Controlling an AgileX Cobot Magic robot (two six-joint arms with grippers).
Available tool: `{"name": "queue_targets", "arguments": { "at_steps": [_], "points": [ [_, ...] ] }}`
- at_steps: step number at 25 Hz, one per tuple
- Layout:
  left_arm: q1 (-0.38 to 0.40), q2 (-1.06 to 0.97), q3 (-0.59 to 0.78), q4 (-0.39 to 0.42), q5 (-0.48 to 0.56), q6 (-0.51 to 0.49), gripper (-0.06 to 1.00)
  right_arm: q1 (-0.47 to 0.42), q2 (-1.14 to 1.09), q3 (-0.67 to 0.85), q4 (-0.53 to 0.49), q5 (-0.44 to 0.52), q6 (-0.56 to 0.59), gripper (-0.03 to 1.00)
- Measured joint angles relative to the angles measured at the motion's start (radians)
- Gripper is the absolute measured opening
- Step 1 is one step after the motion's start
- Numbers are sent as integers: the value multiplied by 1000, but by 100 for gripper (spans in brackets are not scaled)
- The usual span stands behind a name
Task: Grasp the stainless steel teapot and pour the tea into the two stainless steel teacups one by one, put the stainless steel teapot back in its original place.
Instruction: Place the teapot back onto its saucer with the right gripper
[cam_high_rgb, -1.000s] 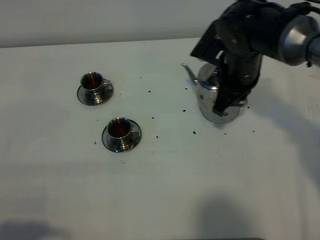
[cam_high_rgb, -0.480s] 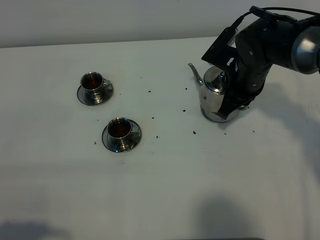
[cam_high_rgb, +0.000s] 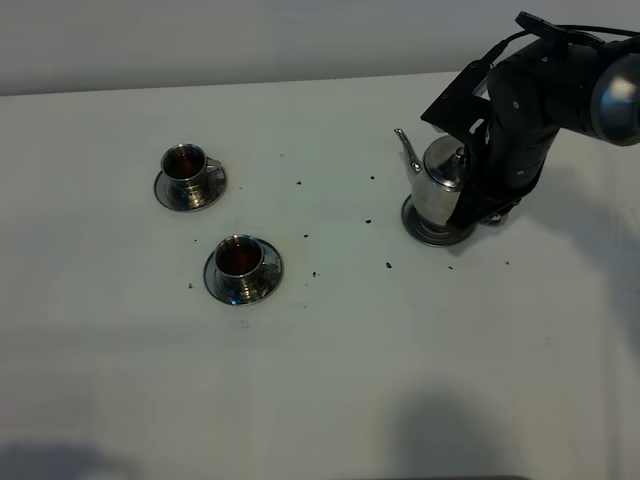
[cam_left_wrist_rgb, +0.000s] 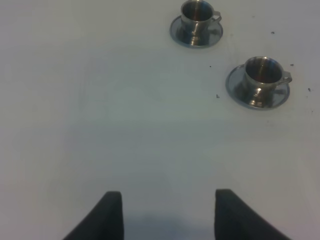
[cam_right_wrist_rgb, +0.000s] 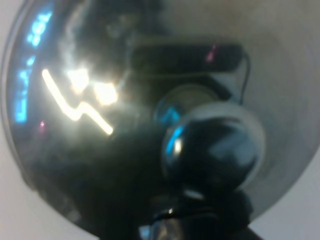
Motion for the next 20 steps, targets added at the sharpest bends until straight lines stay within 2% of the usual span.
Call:
{"name": "queue_targets", "arguments": {
  "at_steps": [20],
  "points": [
    [0,0,0,0,0,1,45,-2,20,2,5,-13,1,18]
  ]
}}
